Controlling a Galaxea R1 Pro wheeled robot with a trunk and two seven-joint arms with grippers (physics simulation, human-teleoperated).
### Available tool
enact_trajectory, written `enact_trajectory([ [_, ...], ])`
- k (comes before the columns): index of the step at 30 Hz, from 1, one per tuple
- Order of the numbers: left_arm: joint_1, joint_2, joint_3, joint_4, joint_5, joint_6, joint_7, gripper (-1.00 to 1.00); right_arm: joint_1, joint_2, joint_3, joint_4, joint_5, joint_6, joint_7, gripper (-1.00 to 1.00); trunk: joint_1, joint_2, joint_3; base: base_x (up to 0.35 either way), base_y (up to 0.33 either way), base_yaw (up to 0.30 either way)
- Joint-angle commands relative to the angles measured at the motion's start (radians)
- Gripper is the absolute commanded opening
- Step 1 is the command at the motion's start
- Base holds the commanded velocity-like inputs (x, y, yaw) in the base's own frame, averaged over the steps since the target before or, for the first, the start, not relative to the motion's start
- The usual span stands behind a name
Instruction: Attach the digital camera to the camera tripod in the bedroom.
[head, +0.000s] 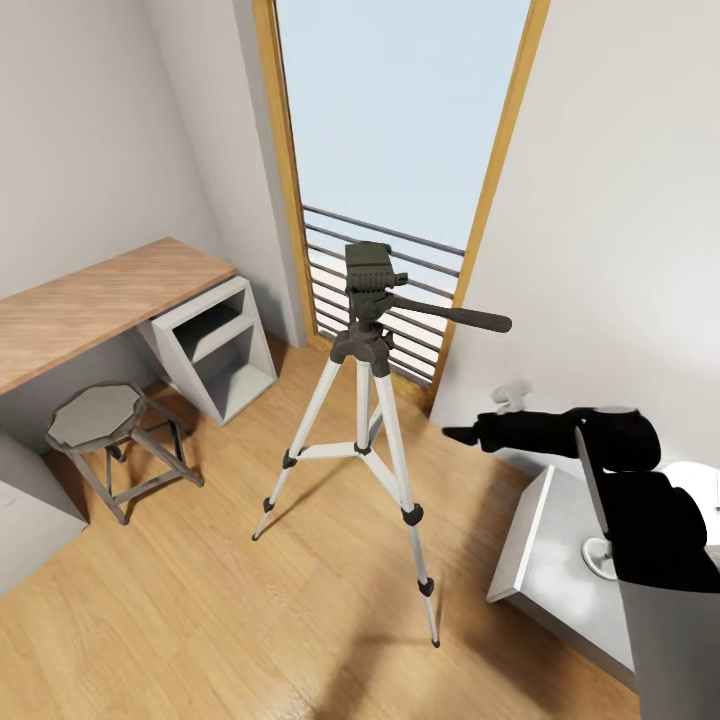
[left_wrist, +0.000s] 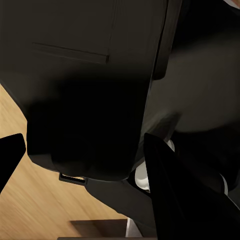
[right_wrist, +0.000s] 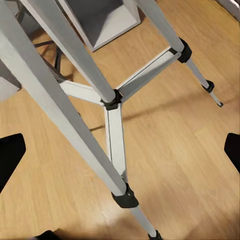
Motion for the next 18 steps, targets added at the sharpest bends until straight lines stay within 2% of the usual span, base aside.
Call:
enact_trajectory([
  [1, -0.001, 0.000, -0.008, 0.000, 0.005, 0.001, 0.003, -1.00, -0.001, 0.000, 0.004, -0.001, 0.012, 0.004, 0.011, 1.00, 0.000, -0.002, -0.001, 0.000, 0.000, 0.000],
  [7, -0.001, 0.000, -0.008, 0.000, 0.005, 0.001, 0.003, -1.00, -0.002, 0.002, 0.029, -0.001, 0.015, 0.004, 0.012, 1.00, 0.000, -0.002, -0.001, 0.000, 0.000, 0.000],
  [18, -0.001, 0.000, -0.008, 0.000, 0.005, 0.001, 0.003, -1.00, -0.002, 0.003, 0.035, -0.001, 0.016, 0.004, 0.013, 1.00, 0.000, -0.002, -0.001, 0.000, 0.000, 0.000],
])
